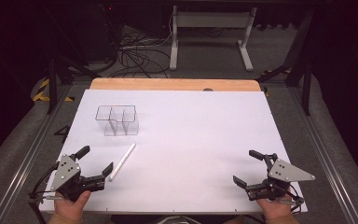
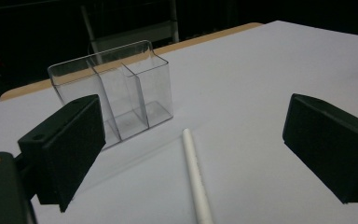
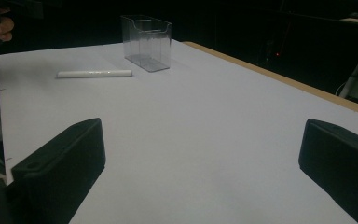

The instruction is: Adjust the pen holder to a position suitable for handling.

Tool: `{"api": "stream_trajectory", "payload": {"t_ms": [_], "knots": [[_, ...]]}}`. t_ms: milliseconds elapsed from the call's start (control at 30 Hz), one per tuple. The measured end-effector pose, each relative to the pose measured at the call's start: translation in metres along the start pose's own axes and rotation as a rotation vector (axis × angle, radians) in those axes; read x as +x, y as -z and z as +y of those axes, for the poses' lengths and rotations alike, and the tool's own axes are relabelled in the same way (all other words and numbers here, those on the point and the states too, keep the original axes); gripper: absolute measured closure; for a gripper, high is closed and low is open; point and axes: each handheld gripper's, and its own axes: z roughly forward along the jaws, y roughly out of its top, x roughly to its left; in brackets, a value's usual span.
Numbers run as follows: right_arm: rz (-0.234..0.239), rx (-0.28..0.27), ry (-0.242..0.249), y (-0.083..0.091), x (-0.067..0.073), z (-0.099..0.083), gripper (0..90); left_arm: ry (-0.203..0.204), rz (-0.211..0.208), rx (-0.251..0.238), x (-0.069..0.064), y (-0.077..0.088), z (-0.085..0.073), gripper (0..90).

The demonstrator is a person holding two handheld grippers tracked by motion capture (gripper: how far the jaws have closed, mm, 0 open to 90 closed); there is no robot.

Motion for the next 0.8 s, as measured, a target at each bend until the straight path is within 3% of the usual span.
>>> {"api": "stream_trajectory", "payload": {"t_ms": [100,233,467,567,667,800], "knots": [[0.0,0.002,0.0,0.0,0.0,0.0,1.3,-0.015,0.015,0.002,0.0,0.0,0.001,7.1],[0.011,0.019,-0.002,-0.002,-0.001,0.0,2.1,0.001,0.011,0.01,0.001,-0.001,0.002,7.8],[0.014,0.021,-0.008,-0.002,0.0,-0.001,2.0,0.035,-0.031,0.015,0.003,0.0,0.009,7.5],[0.016,0.026,-0.004,-0.002,0.0,-0.001,2.1,0.021,-0.09,0.001,0.005,0.001,0.013,6.1],[0.016,0.027,-0.004,-0.001,0.0,-0.002,2.3,0.03,-0.105,-0.003,0.006,0.001,0.016,6.8],[0.015,0.028,-0.015,0.0,-0.001,-0.002,2.3,0.022,-0.093,0.018,0.009,0.0,0.019,9.2]]}}
